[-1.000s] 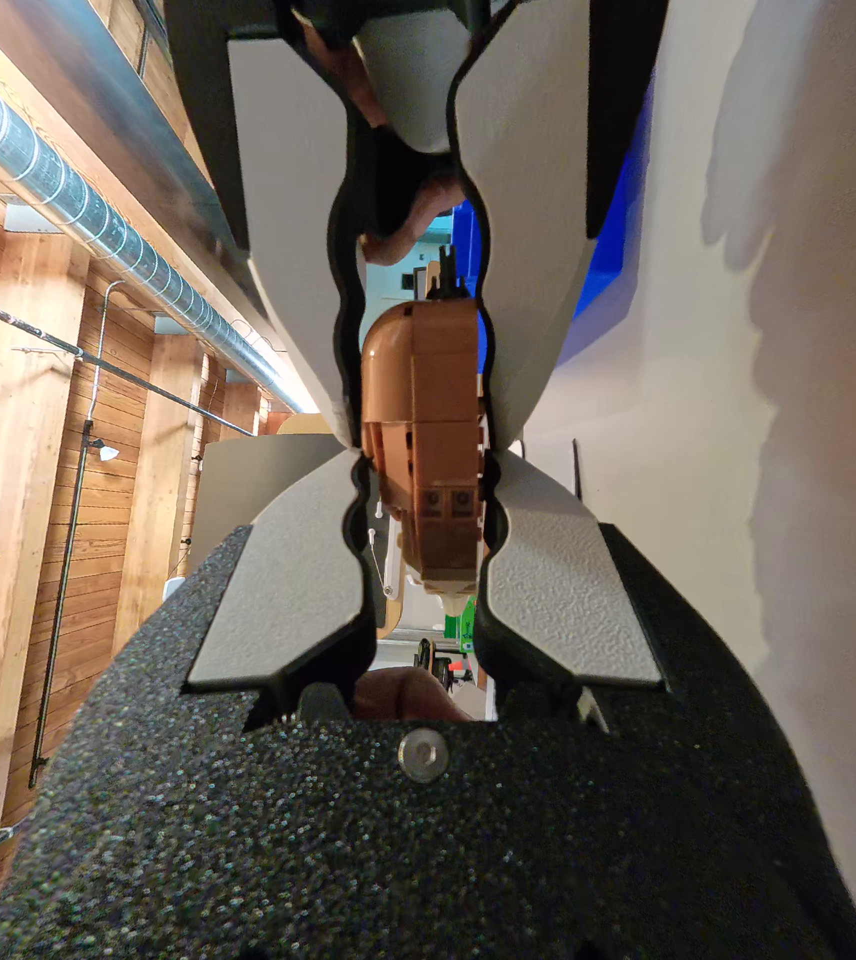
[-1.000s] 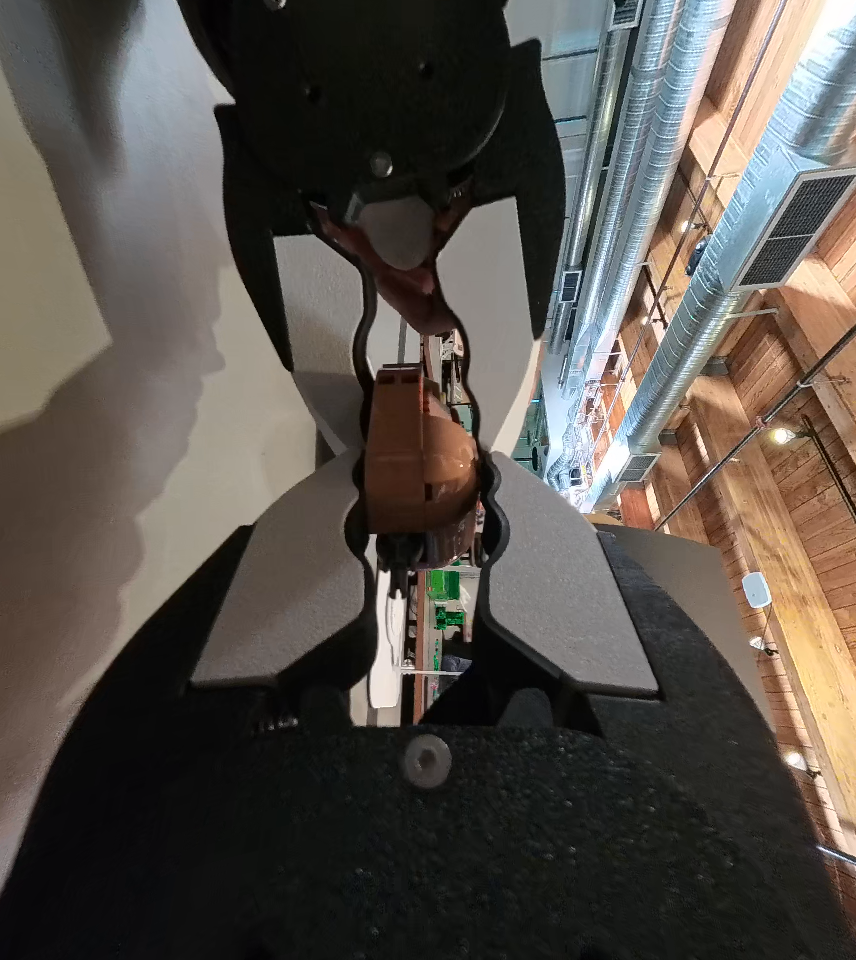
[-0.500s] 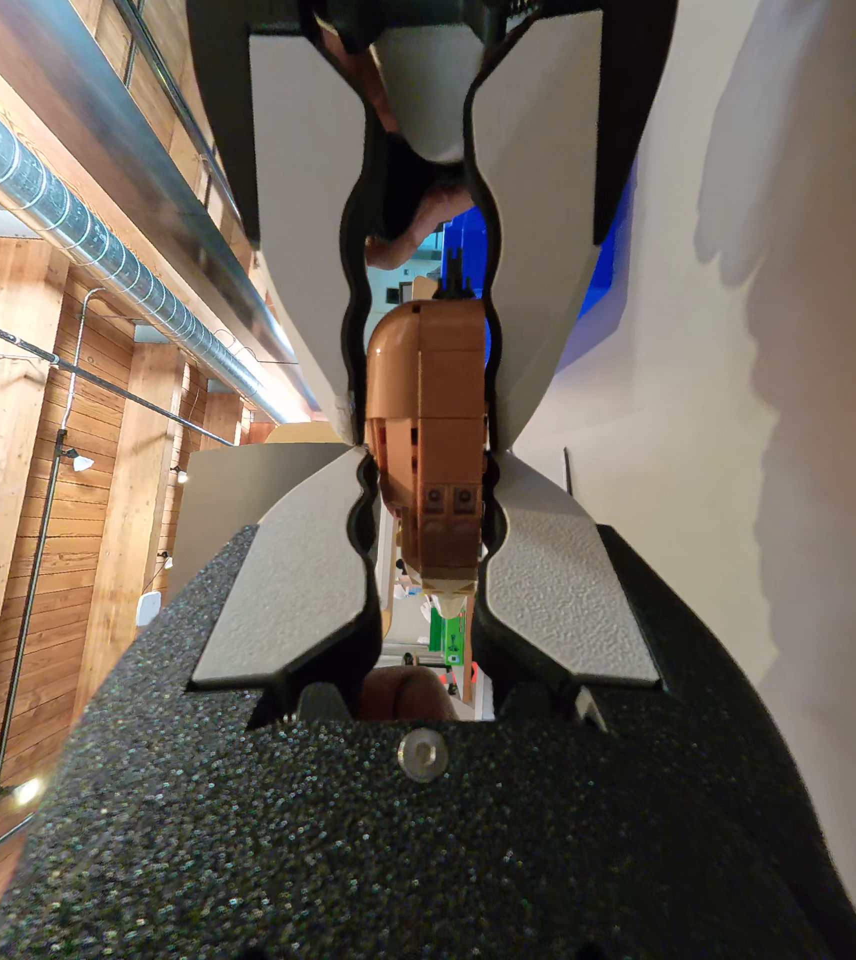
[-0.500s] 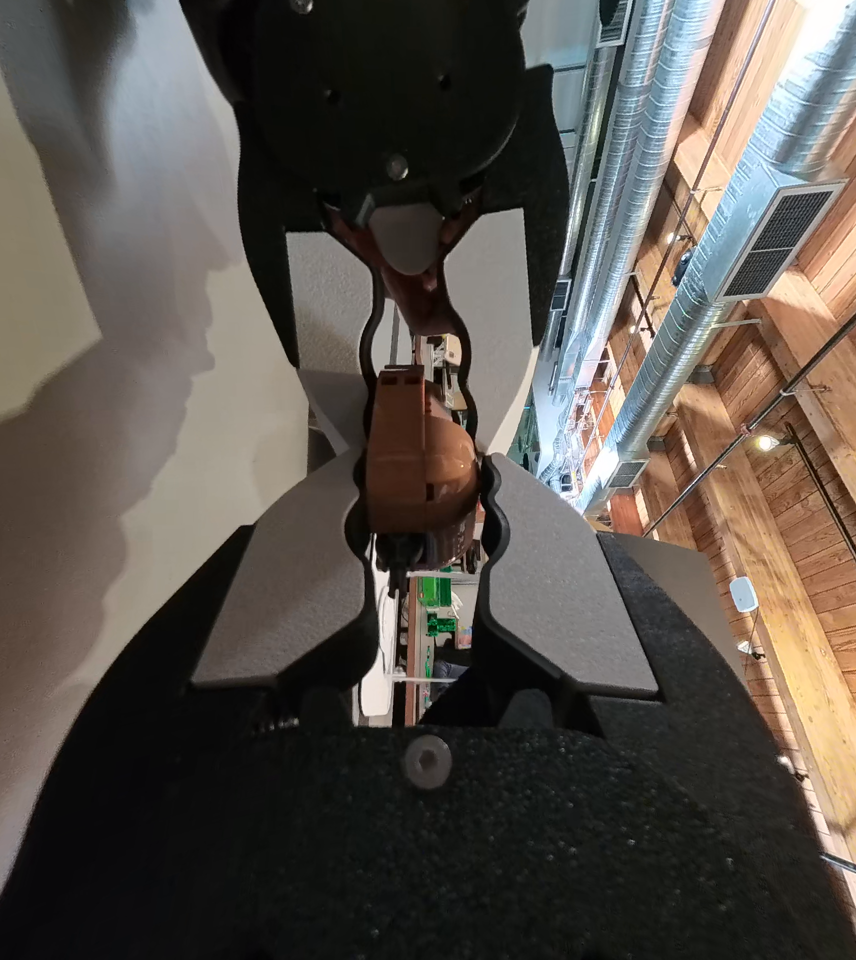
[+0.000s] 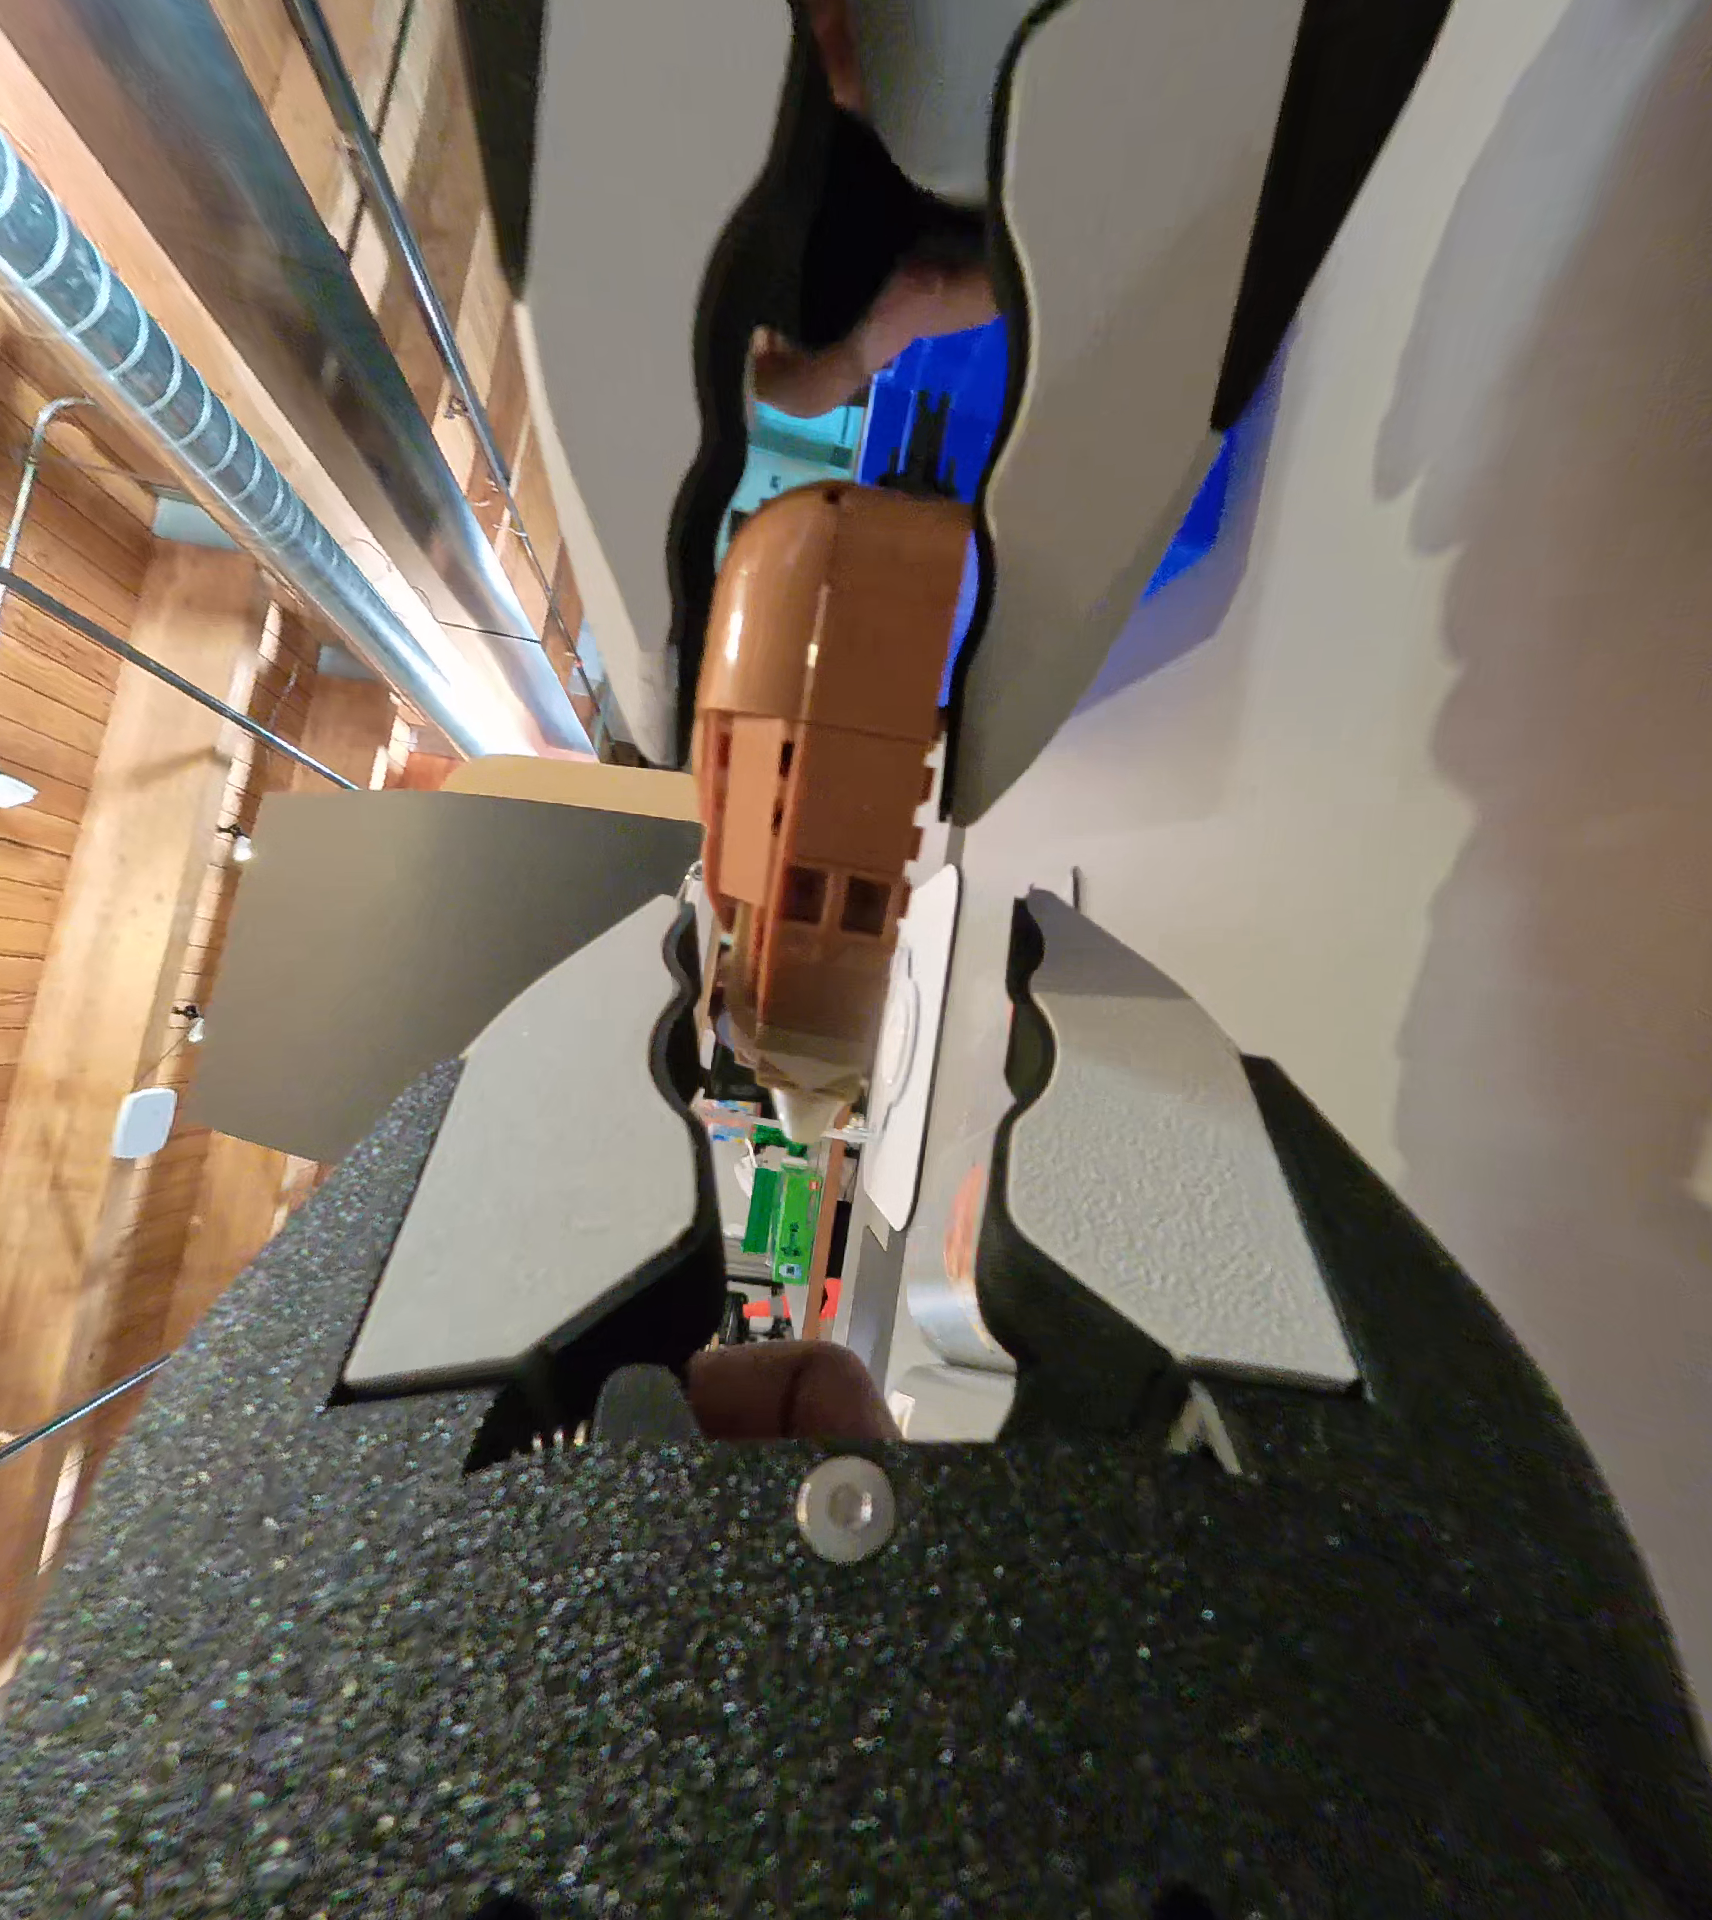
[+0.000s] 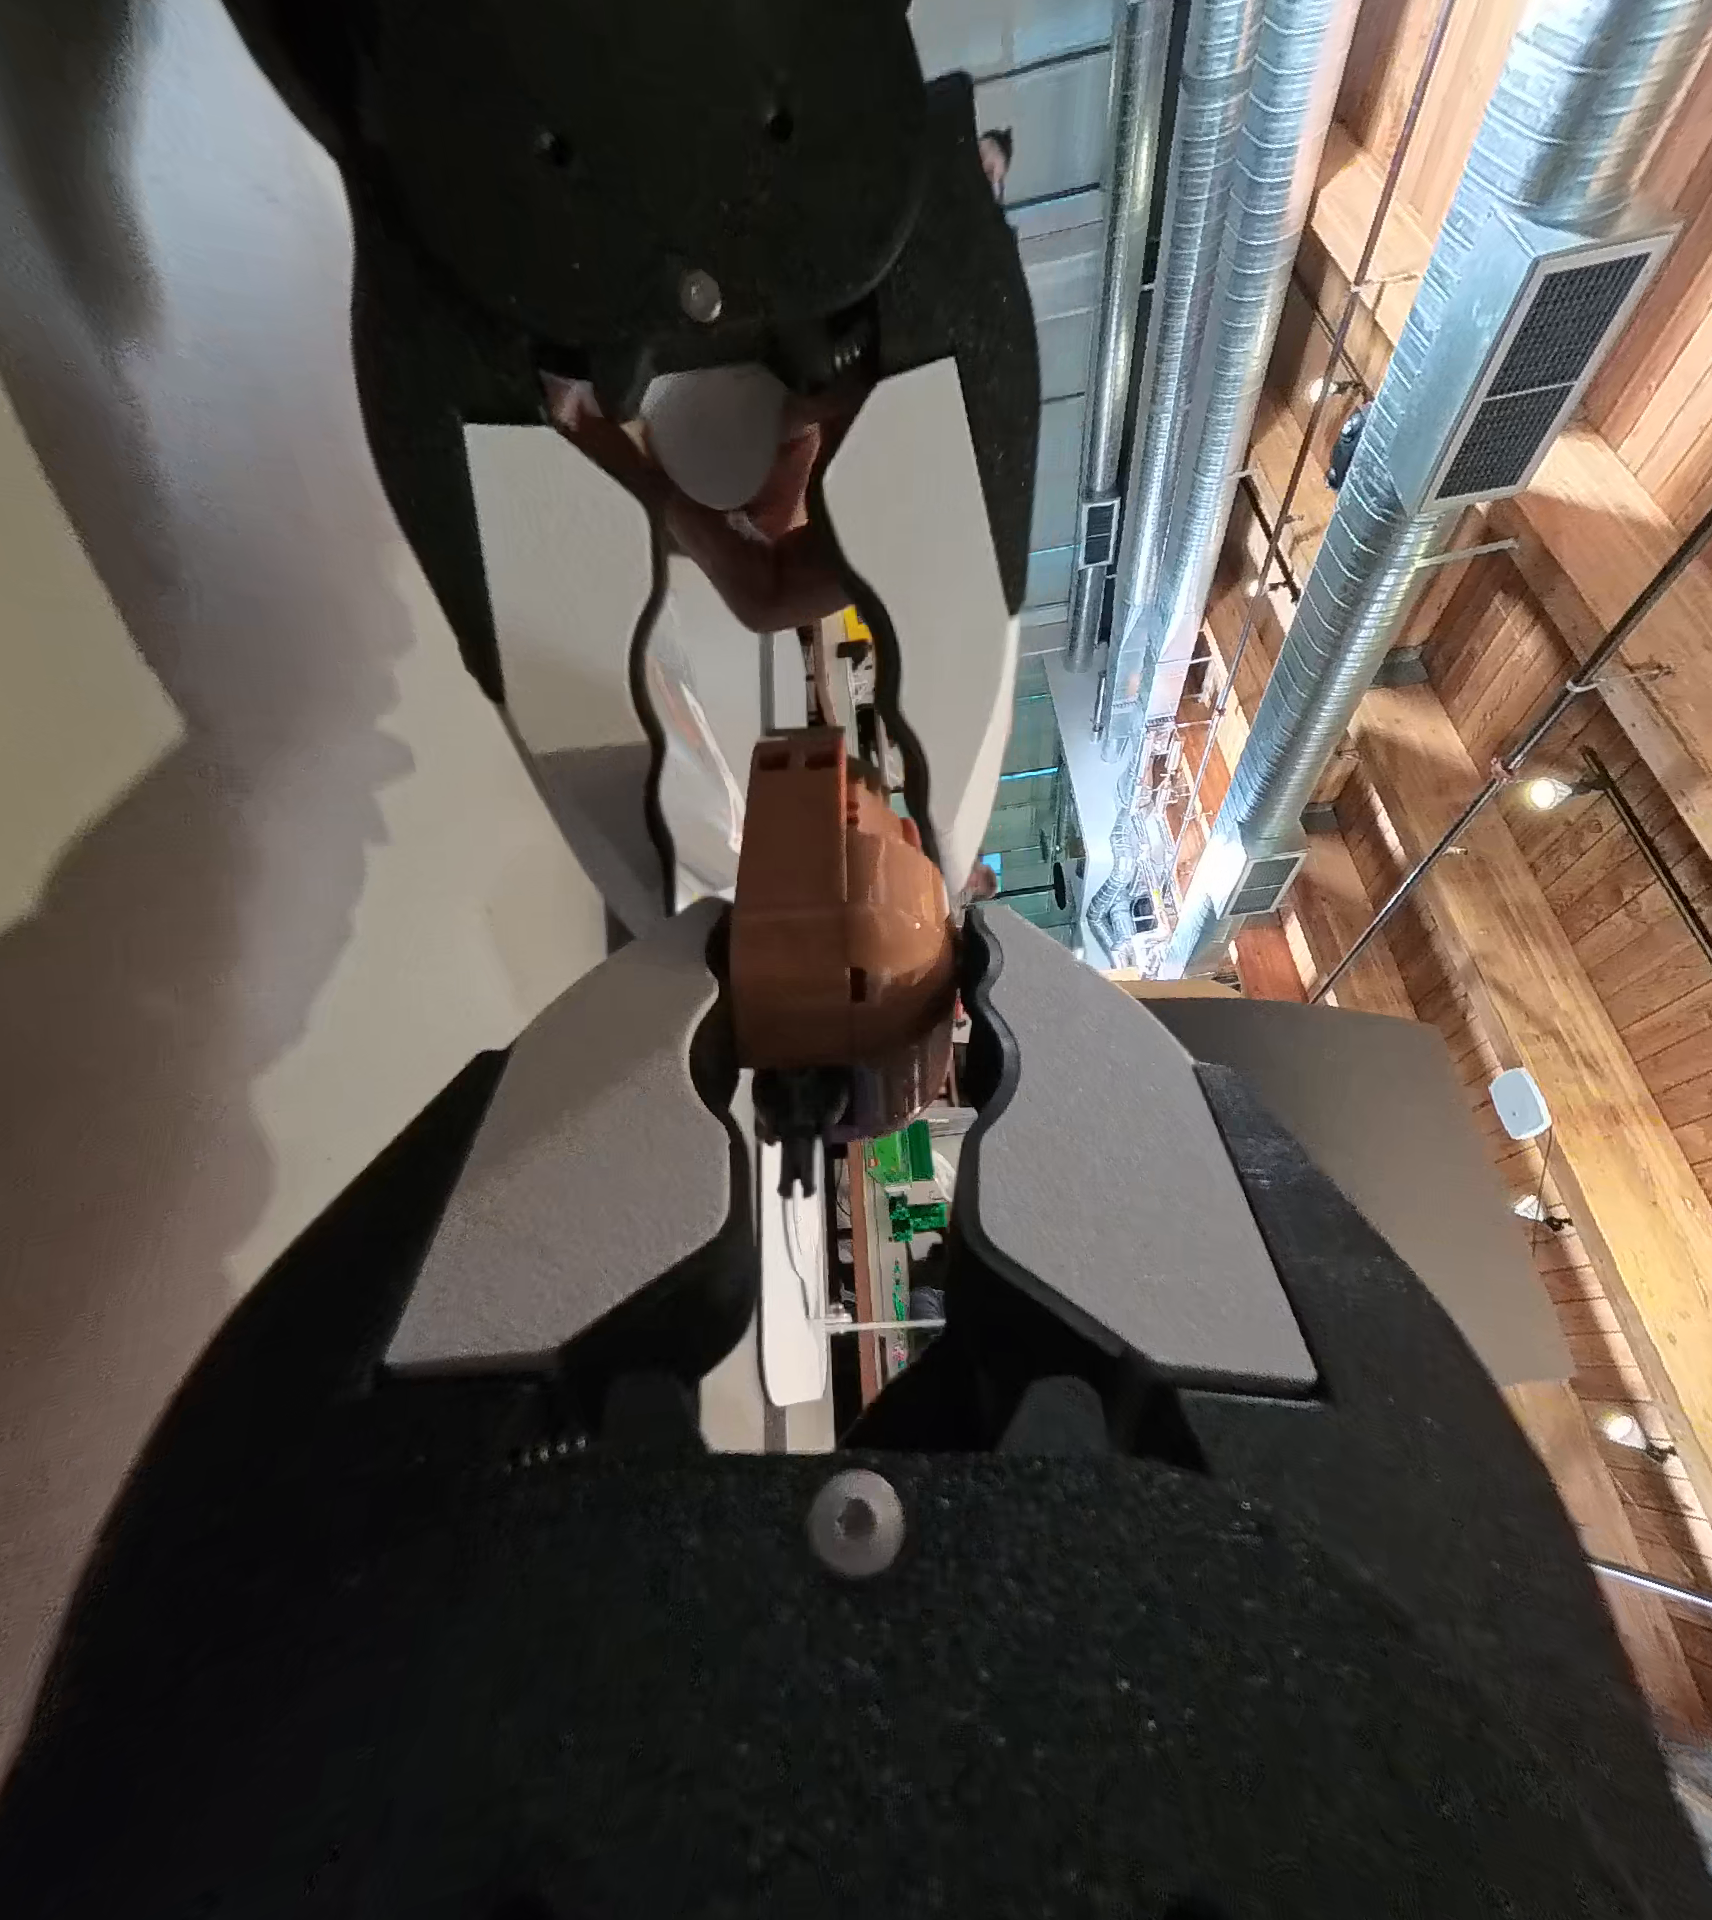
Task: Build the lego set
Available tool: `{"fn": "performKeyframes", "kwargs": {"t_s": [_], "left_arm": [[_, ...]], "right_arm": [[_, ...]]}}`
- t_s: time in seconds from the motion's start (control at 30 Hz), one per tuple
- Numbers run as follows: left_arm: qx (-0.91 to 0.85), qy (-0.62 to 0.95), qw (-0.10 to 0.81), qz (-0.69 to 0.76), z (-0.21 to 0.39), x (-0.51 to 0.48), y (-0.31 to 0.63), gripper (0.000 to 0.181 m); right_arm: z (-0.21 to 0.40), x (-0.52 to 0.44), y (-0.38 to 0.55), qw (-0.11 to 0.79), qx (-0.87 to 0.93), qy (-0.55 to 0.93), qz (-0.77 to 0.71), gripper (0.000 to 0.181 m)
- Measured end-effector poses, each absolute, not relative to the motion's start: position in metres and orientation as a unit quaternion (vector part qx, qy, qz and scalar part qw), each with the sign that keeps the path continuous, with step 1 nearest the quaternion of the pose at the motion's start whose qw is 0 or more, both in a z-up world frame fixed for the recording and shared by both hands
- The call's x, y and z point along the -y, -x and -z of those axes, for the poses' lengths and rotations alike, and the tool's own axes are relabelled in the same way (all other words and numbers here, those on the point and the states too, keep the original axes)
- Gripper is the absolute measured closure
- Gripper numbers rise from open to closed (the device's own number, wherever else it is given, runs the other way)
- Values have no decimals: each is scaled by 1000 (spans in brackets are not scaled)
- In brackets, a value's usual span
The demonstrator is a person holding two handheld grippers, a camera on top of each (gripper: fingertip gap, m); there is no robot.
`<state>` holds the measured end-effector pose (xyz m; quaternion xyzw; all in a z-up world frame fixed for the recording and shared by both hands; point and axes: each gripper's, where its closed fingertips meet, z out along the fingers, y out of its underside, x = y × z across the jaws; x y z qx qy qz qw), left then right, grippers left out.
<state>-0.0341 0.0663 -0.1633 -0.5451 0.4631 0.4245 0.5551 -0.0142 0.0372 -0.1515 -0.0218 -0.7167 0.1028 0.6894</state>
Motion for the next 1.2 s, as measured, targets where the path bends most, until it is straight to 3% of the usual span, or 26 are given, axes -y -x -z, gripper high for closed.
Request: {"fn": "performKeyframes", "kwargs": {"t_s": [0.17, 0.27, 0.33, 0.43, 0.7, 1.2], "left_arm": [[-470, 537, 552, -432, 165, -68, 29, 119], [-478, 533, 540, -443, 169, -69, 28, 128], [-467, 529, 543, -456, 164, -68, 31, 145], [-466, 534, 549, -444, 164, -67, 30, 145], [-471, 535, 547, -438, 166, -67, 32, 145], [-482, 546, 551, -408, 170, -66, 26, 145]], "right_arm": [[159, -35, 17, 688, 719, 13, -96, 141], [158, -30, 17, 689, 716, 16, -116, 141], [161, -28, 17, 685, 717, 17, -125, 141], [160, -26, 17, 682, 715, 27, -152, 140], [159, -34, 15, 630, 738, 82, -228, 119], [168, -29, 13, 629, 763, 17, -150, 142]]}}
